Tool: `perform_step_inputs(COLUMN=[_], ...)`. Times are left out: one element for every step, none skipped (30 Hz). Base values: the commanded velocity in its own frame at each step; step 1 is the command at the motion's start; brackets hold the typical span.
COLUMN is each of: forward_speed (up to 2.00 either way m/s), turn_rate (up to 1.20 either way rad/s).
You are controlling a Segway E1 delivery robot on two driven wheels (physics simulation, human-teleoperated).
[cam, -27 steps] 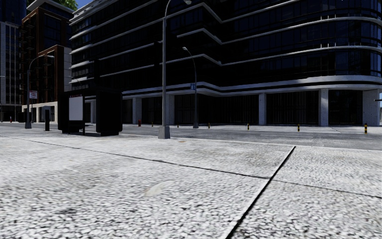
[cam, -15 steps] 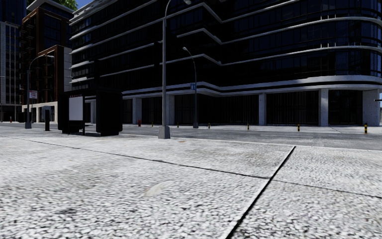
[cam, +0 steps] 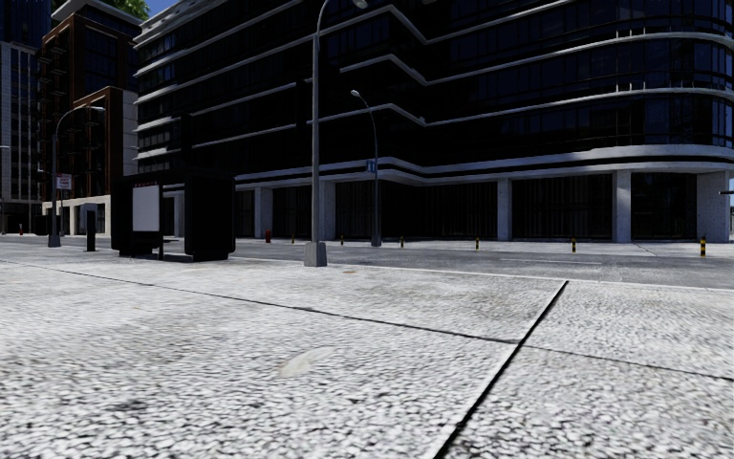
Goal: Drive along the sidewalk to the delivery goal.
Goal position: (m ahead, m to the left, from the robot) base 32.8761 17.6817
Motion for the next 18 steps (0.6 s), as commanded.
perform_step_inputs(forward_speed=[0.0, 0.0, 0.0, 0.0, 0.0, 0.0, 0.0, 0.0, 0.0, 0.0, 0.0, 0.0, 0.0, 0.0, 0.0, 0.0, 0.0, 0.0], turn_rate=[0.0, 0.0, 0.0, -1.03, -1.03, -1.08, -1.12, -1.2, -1.2, -1.2, -1.2, -1.2, -1.2, -1.2, -1.2, -1.2, -1.2, -1.2])
